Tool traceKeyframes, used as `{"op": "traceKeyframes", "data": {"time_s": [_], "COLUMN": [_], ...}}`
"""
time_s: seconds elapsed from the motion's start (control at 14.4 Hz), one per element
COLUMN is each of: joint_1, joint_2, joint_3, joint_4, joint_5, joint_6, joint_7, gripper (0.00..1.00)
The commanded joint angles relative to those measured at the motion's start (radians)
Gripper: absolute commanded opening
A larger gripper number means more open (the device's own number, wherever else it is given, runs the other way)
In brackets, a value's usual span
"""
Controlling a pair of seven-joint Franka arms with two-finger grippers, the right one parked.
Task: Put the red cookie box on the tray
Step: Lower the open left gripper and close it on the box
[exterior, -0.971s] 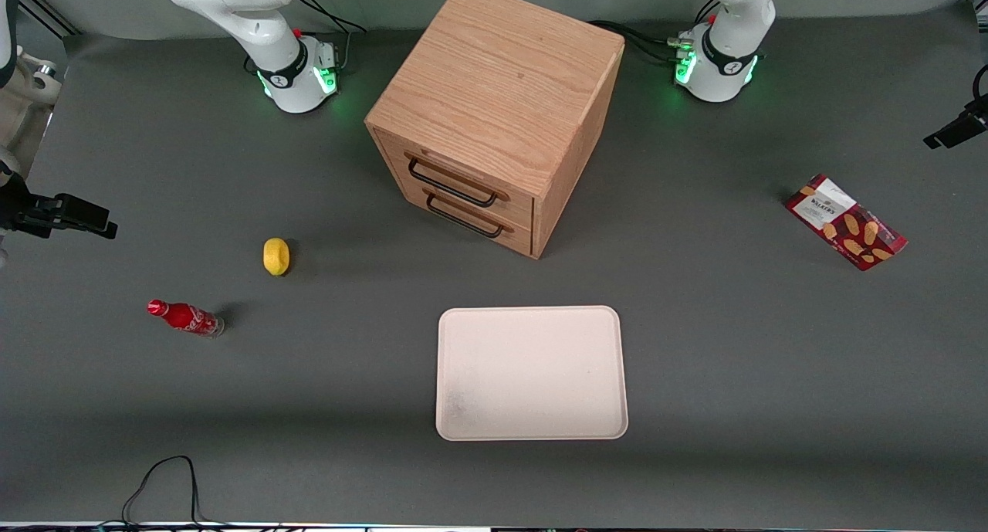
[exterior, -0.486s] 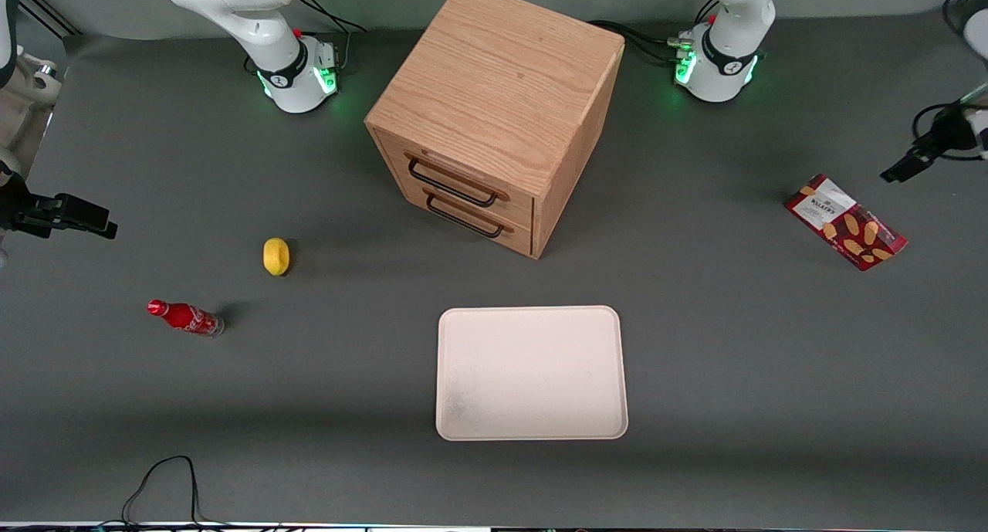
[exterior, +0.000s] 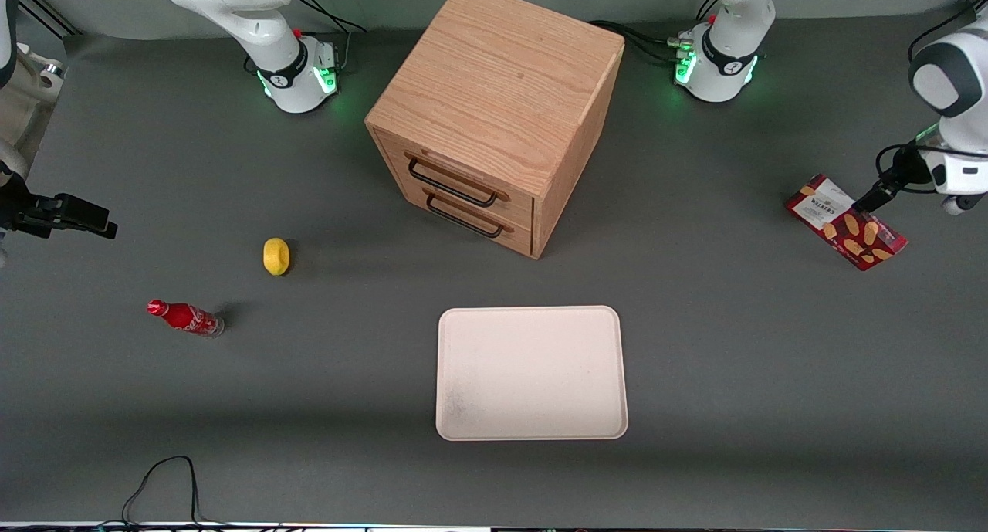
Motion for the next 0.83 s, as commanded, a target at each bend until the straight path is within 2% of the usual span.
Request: {"op": "traceKeyframes", "data": {"time_s": [0.0,0.42,0.49,0.69,0.76], "joint_1": [0.005,-0.002,-0.002,-0.002,-0.002], "joint_2": [0.023,0.086,0.086,0.086,0.086], "joint_3": [-0.004,-0.004,-0.004,-0.004,-0.004], "joint_4": [-0.024,-0.028,-0.028,-0.028,-0.026], "joint_5": [-0.021,-0.021,-0.021,-0.021,-0.021], "joint_6": [0.069,0.135,0.135,0.134,0.132], "joint_7": [-0.007,-0.007,-0.007,-0.008,-0.007], "gripper": [1.0,1.0,0.89,0.14,0.0]}}
